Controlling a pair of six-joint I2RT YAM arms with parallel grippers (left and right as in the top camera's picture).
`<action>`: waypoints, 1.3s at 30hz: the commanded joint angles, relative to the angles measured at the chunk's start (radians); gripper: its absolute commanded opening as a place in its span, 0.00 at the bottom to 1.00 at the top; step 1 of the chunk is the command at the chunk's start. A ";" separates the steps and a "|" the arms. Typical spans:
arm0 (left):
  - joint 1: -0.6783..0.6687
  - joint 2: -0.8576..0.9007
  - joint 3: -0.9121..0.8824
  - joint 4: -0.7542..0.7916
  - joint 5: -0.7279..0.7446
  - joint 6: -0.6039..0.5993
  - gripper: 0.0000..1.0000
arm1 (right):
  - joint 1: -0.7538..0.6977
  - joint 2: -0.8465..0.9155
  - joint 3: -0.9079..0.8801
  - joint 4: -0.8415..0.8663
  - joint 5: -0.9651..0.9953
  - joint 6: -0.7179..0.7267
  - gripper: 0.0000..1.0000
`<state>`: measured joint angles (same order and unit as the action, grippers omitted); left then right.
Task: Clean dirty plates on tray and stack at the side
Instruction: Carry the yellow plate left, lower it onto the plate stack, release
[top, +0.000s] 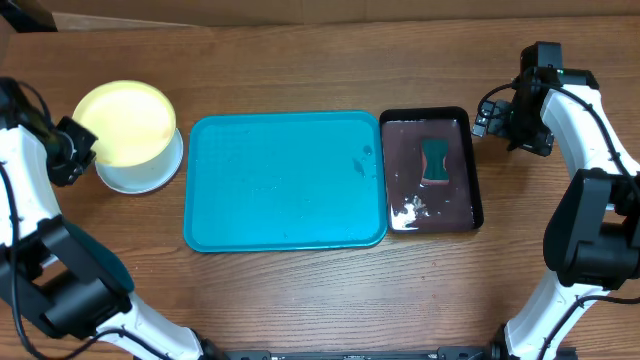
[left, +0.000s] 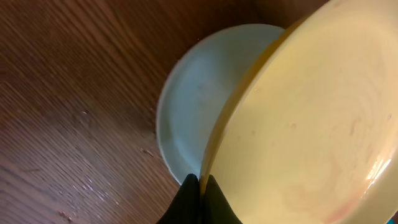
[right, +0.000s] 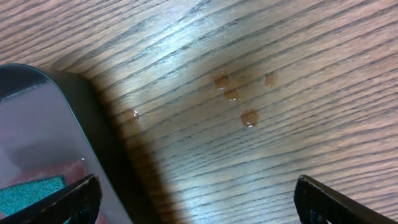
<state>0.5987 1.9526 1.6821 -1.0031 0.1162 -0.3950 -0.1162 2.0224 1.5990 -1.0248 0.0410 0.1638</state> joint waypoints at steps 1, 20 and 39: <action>0.013 0.068 0.010 0.018 -0.043 -0.021 0.04 | 0.003 -0.023 0.018 0.003 0.003 0.005 1.00; -0.019 0.077 0.103 -0.047 0.516 0.197 0.66 | 0.003 -0.023 0.018 0.003 0.003 0.005 1.00; -0.436 0.072 0.102 -0.144 0.364 0.268 1.00 | 0.003 -0.023 0.018 0.003 0.003 0.005 1.00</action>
<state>0.2001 2.0590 1.7607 -1.1511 0.5255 -0.1524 -0.1162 2.0224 1.5990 -1.0248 0.0410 0.1638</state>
